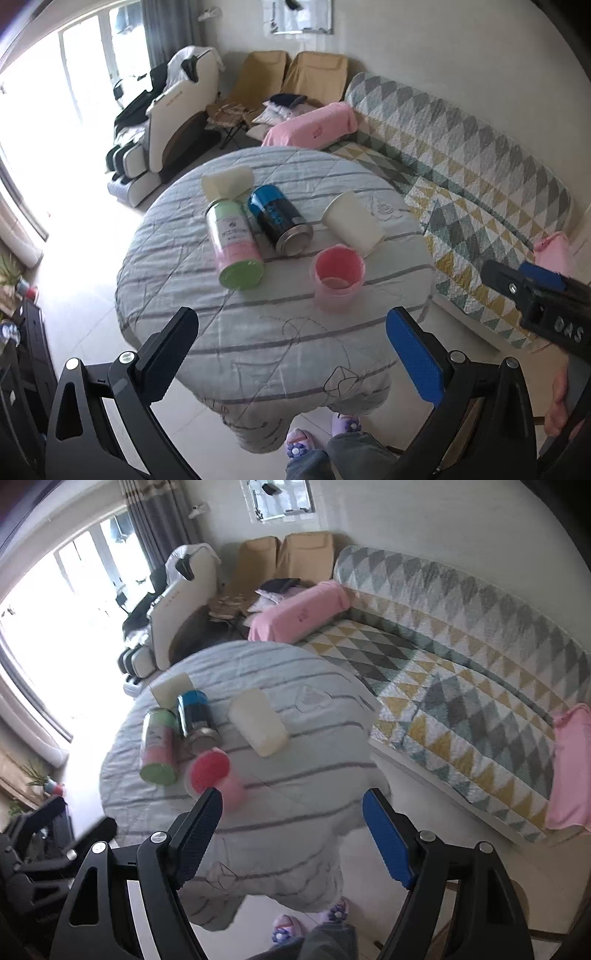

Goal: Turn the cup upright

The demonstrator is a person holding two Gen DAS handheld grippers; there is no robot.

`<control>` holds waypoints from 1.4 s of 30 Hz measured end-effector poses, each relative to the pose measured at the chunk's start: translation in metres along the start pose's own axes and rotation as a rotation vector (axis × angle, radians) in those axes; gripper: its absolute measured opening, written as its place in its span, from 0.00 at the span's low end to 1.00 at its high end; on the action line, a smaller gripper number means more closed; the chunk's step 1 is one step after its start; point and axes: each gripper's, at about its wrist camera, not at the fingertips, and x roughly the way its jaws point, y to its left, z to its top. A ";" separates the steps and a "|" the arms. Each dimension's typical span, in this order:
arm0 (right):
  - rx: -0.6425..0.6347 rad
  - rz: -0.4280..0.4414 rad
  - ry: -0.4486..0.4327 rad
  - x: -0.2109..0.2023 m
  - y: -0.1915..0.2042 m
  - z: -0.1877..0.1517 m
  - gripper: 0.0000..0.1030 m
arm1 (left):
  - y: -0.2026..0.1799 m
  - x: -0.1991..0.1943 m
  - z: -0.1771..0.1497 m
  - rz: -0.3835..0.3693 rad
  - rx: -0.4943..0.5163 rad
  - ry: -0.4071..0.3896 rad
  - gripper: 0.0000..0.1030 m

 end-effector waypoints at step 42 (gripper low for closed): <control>-0.111 0.045 -0.338 -0.087 0.012 0.002 0.78 | -0.015 -0.089 0.005 -0.075 -0.014 -0.358 1.00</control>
